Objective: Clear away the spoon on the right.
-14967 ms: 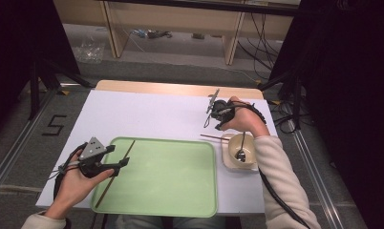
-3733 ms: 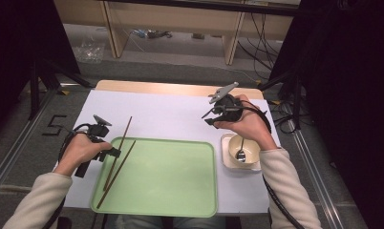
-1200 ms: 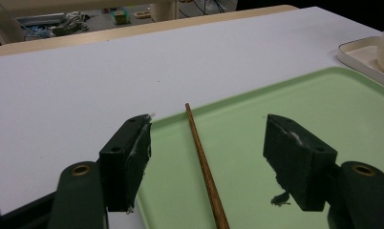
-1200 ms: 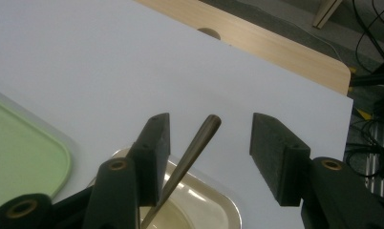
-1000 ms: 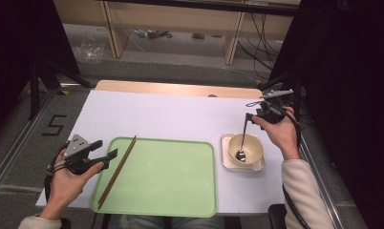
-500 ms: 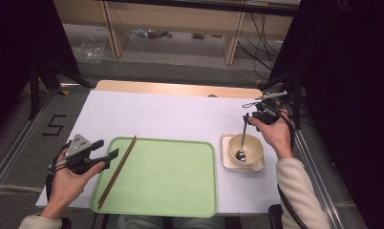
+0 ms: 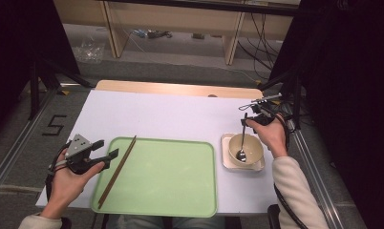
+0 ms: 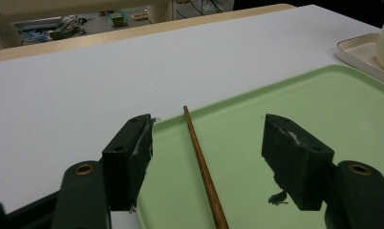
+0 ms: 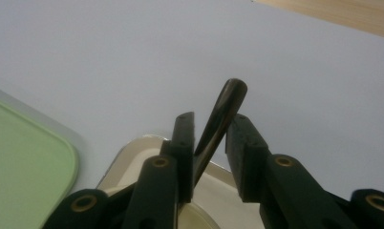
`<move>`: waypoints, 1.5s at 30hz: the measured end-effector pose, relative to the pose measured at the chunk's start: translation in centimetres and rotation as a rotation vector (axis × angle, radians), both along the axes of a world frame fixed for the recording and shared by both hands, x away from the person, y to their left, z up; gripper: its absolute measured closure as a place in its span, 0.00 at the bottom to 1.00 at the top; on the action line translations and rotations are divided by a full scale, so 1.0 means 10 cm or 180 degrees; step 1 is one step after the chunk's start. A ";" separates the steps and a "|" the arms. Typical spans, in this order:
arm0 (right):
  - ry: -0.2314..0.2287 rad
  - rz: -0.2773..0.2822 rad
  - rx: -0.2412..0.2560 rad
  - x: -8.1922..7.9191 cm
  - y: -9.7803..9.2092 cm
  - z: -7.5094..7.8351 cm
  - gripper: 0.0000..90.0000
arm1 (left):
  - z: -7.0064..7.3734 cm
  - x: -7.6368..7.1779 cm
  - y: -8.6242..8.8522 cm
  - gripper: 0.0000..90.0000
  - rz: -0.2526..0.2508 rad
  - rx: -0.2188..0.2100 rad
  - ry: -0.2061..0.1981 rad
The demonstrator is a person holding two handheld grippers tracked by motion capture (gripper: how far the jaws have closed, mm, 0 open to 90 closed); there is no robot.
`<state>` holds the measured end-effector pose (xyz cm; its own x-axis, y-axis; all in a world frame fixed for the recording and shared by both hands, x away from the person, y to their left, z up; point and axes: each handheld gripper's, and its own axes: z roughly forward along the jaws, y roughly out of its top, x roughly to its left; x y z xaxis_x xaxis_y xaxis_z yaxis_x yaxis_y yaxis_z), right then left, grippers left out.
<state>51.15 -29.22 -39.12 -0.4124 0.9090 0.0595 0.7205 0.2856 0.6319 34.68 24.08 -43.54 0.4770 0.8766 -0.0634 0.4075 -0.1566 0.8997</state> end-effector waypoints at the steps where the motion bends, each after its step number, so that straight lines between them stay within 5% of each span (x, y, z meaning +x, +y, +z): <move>1: 0.0000 0.0032 -0.0002 0.01 -0.01 -0.01 0.84 | 0.00 0.00 0.00 0.39 -0.0001 0.0002 -0.0002; 9: 0.0095 -0.0064 0.0061 0.01 0.02 -0.04 0.90 | 0.01 -0.01 -0.01 0.39 0.0006 -0.0009 -0.0013; 15: 0.0079 0.0048 -0.0059 0.01 0.01 -0.04 0.96 | 0.01 -0.01 -0.01 0.39 0.0010 -0.0004 -0.0014; 19: 0.0155 -0.0002 0.0024 -0.01 0.04 -0.01 0.99 | 0.01 -0.01 0.00 0.39 0.0010 0.0003 -0.0023; 21: 0.0162 0.0107 0.0061 -0.01 0.03 0.01 1.00 | 0.01 -0.01 -0.01 0.39 0.0017 -0.0024 -0.0015; 25: 0.0038 0.0103 0.0030 -0.04 0.06 0.05 1.00 | 0.01 -0.01 0.00 0.39 0.0011 0.0003 -0.0030; 41: -0.0074 0.0087 0.0034 -0.12 0.11 0.24 1.00 | 0.02 0.00 0.00 0.39 0.0020 0.0019 -0.0055; 45: -0.0222 0.0120 0.0010 -0.15 0.11 0.34 1.00 | 0.01 0.00 0.00 0.39 0.0032 -0.0002 -0.0046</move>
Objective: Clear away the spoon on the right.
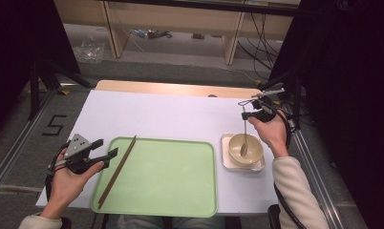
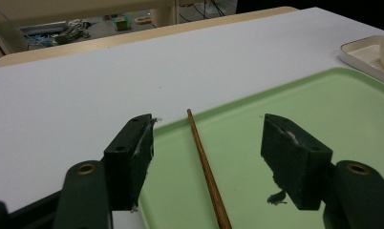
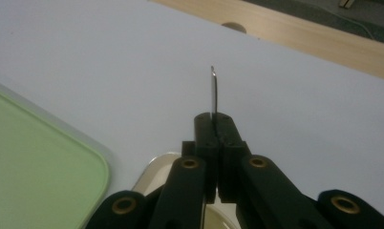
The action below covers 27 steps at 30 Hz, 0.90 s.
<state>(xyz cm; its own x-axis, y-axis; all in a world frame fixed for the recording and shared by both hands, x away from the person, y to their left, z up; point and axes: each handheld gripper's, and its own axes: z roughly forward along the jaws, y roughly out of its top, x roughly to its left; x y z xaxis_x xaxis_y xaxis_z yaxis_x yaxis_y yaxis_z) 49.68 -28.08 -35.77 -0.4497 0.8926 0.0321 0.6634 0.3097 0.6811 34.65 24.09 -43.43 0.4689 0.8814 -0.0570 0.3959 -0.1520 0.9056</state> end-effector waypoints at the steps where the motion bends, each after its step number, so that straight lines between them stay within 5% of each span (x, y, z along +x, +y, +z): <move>1: -0.0009 0.0018 0.0013 -0.01 0.01 0.04 1.00 | 0.00 0.00 0.00 0.39 0.0000 0.0005 -0.0001; 6: -0.0189 0.0034 0.0056 -0.07 0.11 0.21 1.00 | 0.00 0.00 0.01 0.39 0.0002 0.0018 -0.0006; 13: -0.0363 0.0262 0.0036 -0.21 0.34 0.45 1.00 | 0.00 0.00 0.01 0.39 0.0018 0.0008 -0.0008; 19: -0.0522 0.0450 0.0184 -0.32 0.53 0.57 1.00 | 0.00 0.00 0.01 0.39 0.0030 -0.0002 -0.0009; 27: -0.0301 0.0895 0.0495 -0.33 0.99 0.46 1.00 | 0.01 0.01 0.02 0.39 0.0053 -0.0012 -0.0023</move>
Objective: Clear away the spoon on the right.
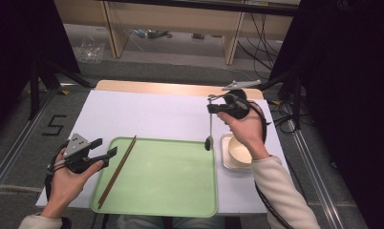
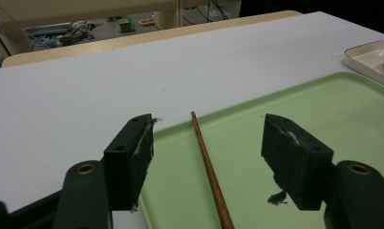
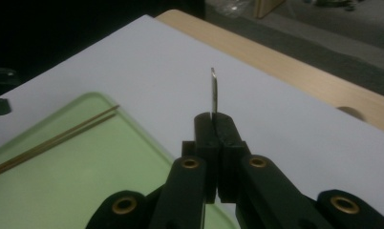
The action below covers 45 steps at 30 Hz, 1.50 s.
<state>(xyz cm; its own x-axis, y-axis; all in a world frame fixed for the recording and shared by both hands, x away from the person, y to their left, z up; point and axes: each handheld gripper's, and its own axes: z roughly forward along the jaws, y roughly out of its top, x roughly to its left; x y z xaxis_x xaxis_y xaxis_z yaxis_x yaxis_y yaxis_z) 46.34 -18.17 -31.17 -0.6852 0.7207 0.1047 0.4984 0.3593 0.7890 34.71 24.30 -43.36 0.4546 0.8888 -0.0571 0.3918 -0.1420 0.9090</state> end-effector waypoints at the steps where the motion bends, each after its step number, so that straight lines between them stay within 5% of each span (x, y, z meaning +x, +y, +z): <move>1: 0.0044 0.0063 0.0008 0.00 0.09 -0.03 1.00 | 0.00 0.00 0.00 0.39 0.0002 0.0003 -0.0005; 11: 0.0358 0.0771 0.0042 -0.13 1.09 -0.34 1.00 | 0.02 -0.01 0.04 0.39 0.0071 -0.0020 -0.0048; 19: 0.0790 0.0983 0.0291 -0.25 1.62 -0.61 1.00 | 0.05 -0.02 0.10 0.39 0.0194 -0.0017 -0.0074; 22: 0.0915 0.0972 0.0428 -0.26 1.69 -0.74 1.00 | 0.05 -0.02 0.09 0.39 0.0188 -0.0003 -0.0077; 27: 0.1070 0.0847 0.0441 -0.27 1.73 -0.94 1.00 | 0.05 -0.01 0.08 0.39 0.0189 0.0000 -0.0070; 35: 0.0956 0.0629 0.0097 -0.23 1.70 -1.08 0.79 | 0.04 -0.01 0.08 0.39 0.0174 -0.0001 -0.0063; 40: 0.1051 0.0494 -0.0108 -0.25 1.68 -1.16 0.77 | 0.04 -0.01 0.08 0.39 0.0167 0.0007 -0.0070; 45: 0.0963 0.0538 -0.0209 -0.27 1.62 -1.15 0.75 | 0.04 -0.01 0.08 0.39 0.0166 0.0008 -0.0070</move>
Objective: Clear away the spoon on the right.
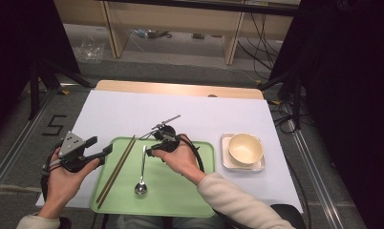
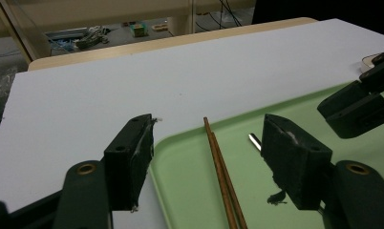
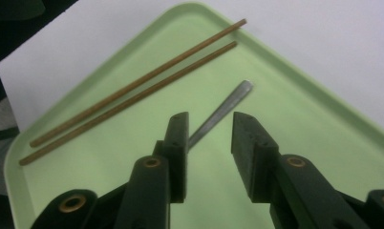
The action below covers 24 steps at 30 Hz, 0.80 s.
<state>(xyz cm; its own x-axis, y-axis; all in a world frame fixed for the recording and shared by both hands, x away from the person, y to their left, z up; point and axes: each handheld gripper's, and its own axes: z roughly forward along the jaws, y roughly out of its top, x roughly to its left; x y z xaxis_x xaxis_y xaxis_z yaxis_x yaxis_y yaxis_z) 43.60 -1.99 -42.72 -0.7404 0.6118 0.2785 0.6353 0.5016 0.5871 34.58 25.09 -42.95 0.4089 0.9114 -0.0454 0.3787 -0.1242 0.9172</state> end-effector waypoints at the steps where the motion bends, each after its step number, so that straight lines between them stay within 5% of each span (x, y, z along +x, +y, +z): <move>1: -0.0053 0.0015 -0.0021 0.01 -0.03 0.02 0.74 | 0.00 0.00 0.00 0.39 0.0000 0.0001 -0.0005; 12: -0.0597 -0.0010 -0.0562 0.17 -0.72 0.26 0.57 | -0.02 0.00 -0.01 0.39 0.0006 0.0028 0.0016; 22: -0.0565 -0.0008 -0.0777 0.24 -1.19 0.38 0.46 | -0.02 0.00 -0.02 0.37 -0.0003 0.0050 0.0008; 24: -0.0665 0.0049 -0.0863 0.27 -1.29 0.42 0.46 | -0.02 0.00 -0.01 0.37 0.0003 0.0022 -0.0003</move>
<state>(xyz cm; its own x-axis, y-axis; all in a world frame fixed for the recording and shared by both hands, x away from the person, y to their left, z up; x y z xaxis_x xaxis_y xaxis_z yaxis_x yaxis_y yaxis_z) 46.29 -14.93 -38.56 -0.7741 0.6310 -0.0513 0.5065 0.6659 0.5477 34.59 24.95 -43.12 0.4080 0.9122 -0.0388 0.3780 -0.1301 0.9166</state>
